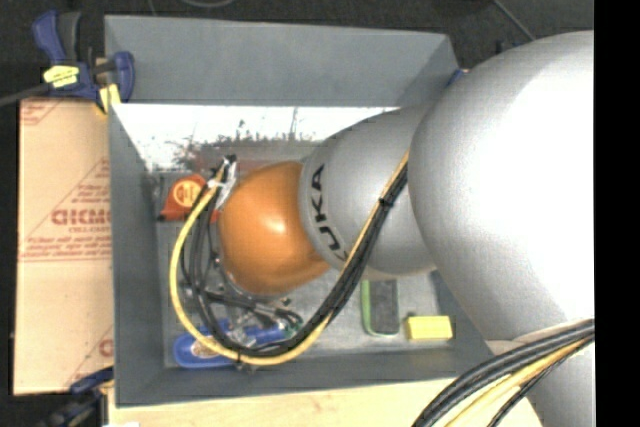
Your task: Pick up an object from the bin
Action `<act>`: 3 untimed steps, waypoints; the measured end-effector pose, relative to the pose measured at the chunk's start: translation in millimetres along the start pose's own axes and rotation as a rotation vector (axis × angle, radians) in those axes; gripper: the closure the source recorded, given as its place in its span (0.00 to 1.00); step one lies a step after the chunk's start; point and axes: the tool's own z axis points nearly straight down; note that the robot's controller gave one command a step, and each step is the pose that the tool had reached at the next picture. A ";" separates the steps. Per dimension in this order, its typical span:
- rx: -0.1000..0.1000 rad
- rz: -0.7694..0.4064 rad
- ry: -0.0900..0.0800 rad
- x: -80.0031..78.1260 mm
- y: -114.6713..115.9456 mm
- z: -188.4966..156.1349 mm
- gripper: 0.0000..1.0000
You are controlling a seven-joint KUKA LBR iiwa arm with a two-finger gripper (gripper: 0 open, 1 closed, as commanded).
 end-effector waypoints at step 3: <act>-0.001 0.206 0.014 -19.1 14.2 -52.6 1.00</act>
Offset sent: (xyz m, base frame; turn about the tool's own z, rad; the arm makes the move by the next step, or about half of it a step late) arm 0.0000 0.0000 0.0000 0.0000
